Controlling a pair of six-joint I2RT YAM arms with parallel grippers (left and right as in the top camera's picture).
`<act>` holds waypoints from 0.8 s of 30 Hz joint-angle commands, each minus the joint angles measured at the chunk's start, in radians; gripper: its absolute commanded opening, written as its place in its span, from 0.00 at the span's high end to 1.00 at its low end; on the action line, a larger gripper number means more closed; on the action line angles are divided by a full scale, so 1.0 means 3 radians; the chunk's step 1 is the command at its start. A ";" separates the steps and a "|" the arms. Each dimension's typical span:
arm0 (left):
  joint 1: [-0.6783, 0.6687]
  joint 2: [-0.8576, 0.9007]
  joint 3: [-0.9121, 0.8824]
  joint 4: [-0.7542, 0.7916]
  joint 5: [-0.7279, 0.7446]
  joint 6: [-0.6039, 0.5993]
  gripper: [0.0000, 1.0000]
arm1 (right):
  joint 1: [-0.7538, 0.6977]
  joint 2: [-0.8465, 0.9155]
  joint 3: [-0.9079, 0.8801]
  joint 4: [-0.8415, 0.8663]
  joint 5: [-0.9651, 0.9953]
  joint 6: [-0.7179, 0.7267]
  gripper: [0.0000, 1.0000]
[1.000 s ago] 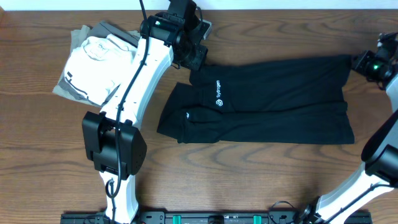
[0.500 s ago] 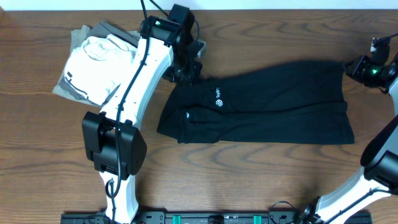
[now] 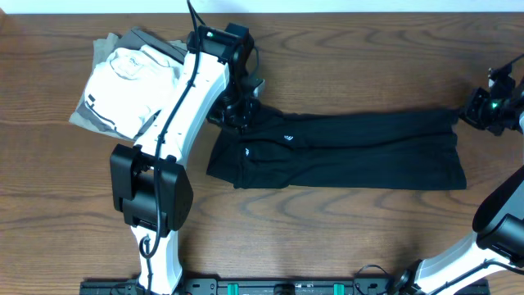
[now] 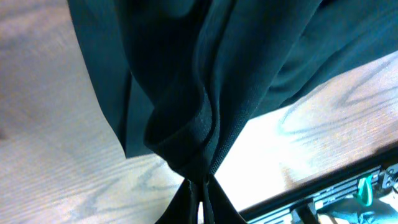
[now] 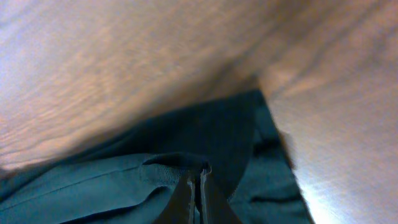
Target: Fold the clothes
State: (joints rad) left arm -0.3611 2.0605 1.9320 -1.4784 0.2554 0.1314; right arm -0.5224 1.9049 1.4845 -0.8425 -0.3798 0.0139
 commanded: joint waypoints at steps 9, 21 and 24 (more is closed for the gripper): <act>-0.0001 -0.0074 -0.0160 -0.0160 -0.0008 -0.0034 0.94 | -0.0013 -0.0023 0.0024 -0.0182 0.1011 -0.0001 0.99; 0.0003 -0.0074 -0.0160 -0.0229 -0.0041 -0.0042 0.84 | -0.0038 -0.0023 0.0024 -0.0304 0.1044 0.0000 0.18; 0.0003 -0.0074 -0.0160 -0.0188 -0.0048 -0.0042 0.71 | -0.0102 -0.0020 0.0024 -0.0282 0.1033 -0.0001 0.12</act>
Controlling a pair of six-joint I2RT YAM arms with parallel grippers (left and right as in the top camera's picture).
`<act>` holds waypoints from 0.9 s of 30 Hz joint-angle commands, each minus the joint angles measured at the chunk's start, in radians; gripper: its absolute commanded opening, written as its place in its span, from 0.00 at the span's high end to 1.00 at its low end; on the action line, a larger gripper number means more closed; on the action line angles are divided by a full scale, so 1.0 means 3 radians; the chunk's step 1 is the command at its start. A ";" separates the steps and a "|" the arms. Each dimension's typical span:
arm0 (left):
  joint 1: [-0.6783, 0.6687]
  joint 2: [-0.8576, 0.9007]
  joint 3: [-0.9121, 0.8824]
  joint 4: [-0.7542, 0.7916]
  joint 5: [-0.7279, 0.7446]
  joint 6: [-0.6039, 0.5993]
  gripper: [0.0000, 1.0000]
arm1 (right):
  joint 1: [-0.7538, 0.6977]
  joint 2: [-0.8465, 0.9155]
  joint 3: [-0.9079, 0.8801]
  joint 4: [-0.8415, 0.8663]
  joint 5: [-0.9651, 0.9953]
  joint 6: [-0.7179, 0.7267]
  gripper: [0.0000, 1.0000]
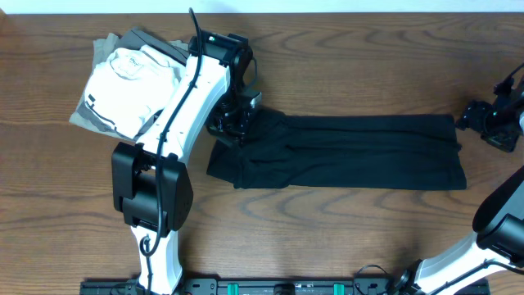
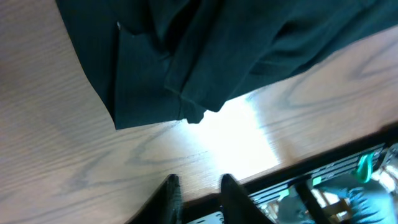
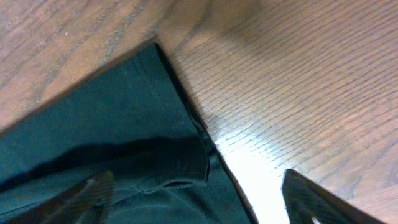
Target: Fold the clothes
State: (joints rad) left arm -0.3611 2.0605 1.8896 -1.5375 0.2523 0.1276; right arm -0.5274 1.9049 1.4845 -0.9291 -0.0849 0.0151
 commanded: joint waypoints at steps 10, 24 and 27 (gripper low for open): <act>0.0015 -0.0074 0.0029 0.0326 -0.0037 -0.0046 0.60 | -0.0276 0.0273 0.0020 -0.0106 -0.0851 -0.0866 0.20; 0.0272 -0.0397 0.0355 0.0524 -0.0036 -0.0278 0.60 | -0.0252 0.0716 0.0015 -0.0291 -0.0865 -0.1152 0.36; 0.0333 -0.0542 0.0355 0.0623 -0.0037 -0.0278 0.60 | -0.0210 0.0724 0.0004 -0.0370 -0.0866 -0.1222 0.54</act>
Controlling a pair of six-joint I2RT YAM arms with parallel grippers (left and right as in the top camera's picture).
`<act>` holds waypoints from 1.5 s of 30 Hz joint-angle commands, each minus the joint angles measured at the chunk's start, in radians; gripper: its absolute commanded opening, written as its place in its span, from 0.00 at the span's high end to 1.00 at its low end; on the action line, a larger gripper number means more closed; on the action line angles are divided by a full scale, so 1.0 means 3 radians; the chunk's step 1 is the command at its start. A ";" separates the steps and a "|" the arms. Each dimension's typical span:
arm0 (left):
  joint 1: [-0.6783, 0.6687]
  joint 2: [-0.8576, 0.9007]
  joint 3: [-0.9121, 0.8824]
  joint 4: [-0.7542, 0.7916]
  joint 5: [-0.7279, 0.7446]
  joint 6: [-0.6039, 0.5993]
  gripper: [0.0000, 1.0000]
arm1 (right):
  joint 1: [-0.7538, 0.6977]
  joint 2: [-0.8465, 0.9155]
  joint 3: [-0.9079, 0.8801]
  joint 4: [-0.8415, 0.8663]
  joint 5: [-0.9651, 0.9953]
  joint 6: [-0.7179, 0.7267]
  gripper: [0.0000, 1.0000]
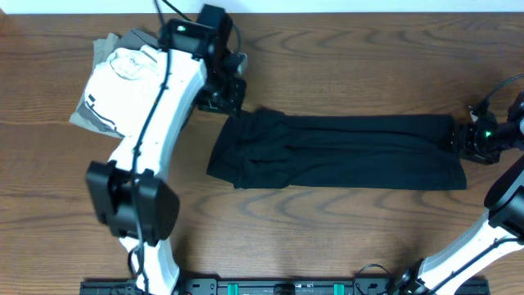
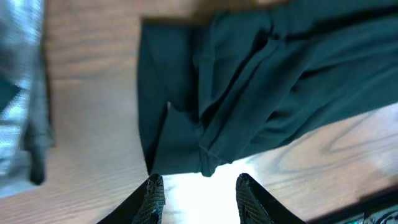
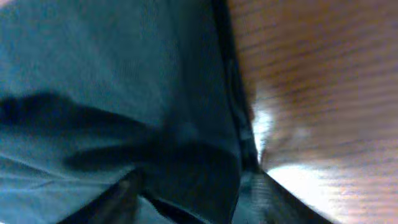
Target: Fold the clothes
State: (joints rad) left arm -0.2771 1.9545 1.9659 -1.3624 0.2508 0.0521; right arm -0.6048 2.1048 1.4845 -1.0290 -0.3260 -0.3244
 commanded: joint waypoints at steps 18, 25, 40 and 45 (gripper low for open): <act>0.0294 -0.0837 0.0100 0.0383 -0.0031 -0.0015 0.53 | -0.0174 0.0053 0.0000 0.0034 0.0051 -0.0006 0.43; 0.0294 -0.0835 0.0099 0.0385 -0.0031 -0.0015 0.53 | -0.0244 0.0125 -0.0013 0.0085 -0.0175 -0.0188 0.50; 0.0294 -0.0835 0.0099 0.0355 -0.0031 -0.0017 0.51 | -0.0198 0.0656 -0.0018 -0.0064 -0.0364 -0.0370 0.64; 0.0294 -0.0835 0.0099 0.0374 -0.0031 -0.0015 0.51 | -0.0200 0.0646 -0.0017 -0.0074 -0.0393 -0.0370 0.83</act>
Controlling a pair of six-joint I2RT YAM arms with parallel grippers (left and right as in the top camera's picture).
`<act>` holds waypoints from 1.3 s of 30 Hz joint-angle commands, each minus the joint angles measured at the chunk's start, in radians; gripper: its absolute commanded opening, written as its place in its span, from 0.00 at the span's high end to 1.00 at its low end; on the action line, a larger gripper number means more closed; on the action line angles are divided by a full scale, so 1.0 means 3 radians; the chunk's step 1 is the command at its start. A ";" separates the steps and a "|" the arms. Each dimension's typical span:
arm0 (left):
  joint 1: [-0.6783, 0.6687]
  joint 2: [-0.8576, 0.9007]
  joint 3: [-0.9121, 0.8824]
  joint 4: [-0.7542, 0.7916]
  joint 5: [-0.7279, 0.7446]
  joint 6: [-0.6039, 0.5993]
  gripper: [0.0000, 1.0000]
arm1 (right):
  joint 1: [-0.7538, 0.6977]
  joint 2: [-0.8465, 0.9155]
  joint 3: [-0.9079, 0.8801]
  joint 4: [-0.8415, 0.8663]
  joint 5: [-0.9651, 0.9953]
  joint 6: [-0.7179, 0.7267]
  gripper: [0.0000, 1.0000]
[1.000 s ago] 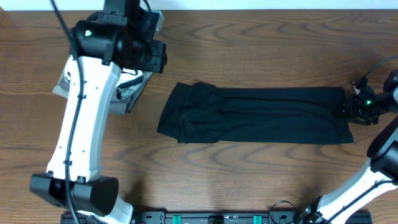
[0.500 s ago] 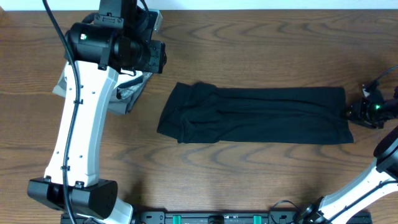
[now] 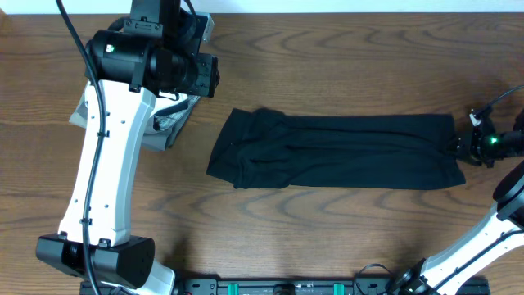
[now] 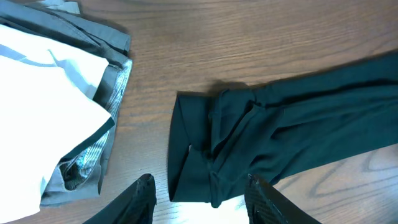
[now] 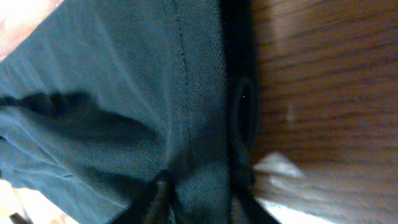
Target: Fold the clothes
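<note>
Black pants lie stretched left to right across the wooden table, with the bunched waist end at the left. My left gripper hangs open and empty high above that waist end; in the overhead view the left gripper is up and to the left of the pants. My right gripper sits at the leg hems, at the pants' far right end. Its fingers stand apart around the dark hem fabric.
A folded stack of white and grey clothes lies at the back left, partly under the left arm in the overhead view. Bare wood lies in front of the pants. The right arm's base is at the right edge.
My left gripper has risen and moved left, away from the waist, and is still open. My right gripper's fingers now stand closer together around the hem.
At first both grippers were shut on the pants, left on the waist and right on the leg hems. Then both were open and the pants lay flat. After that the left gripper was farther back and higher, and the right gripper was back at the hems.
</note>
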State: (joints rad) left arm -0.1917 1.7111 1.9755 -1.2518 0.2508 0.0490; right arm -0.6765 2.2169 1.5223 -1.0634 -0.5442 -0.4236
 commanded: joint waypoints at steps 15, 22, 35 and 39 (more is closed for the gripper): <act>0.0009 -0.0025 0.0067 0.0004 -0.0033 0.0008 0.51 | -0.0060 -0.0696 0.0715 -0.0329 0.0757 0.0601 0.99; 0.0009 -0.0025 0.0067 0.0003 -0.0032 0.0006 0.51 | 0.0151 -0.1123 0.0716 -0.0476 0.0720 0.0743 0.99; 0.0009 -0.0025 0.0067 0.0004 -0.0033 0.0006 0.50 | 0.1559 -0.1137 0.0310 -0.0693 0.1245 0.1170 0.99; 0.0009 -0.0025 0.0067 0.0000 -0.0033 0.0006 0.50 | 0.1985 -0.1137 0.0089 -0.0680 0.1302 0.1230 0.98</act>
State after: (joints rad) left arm -0.1917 1.7107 1.9755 -1.2514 0.2508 0.0494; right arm -0.1535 1.8679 1.5898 -1.2667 -0.1993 -0.1028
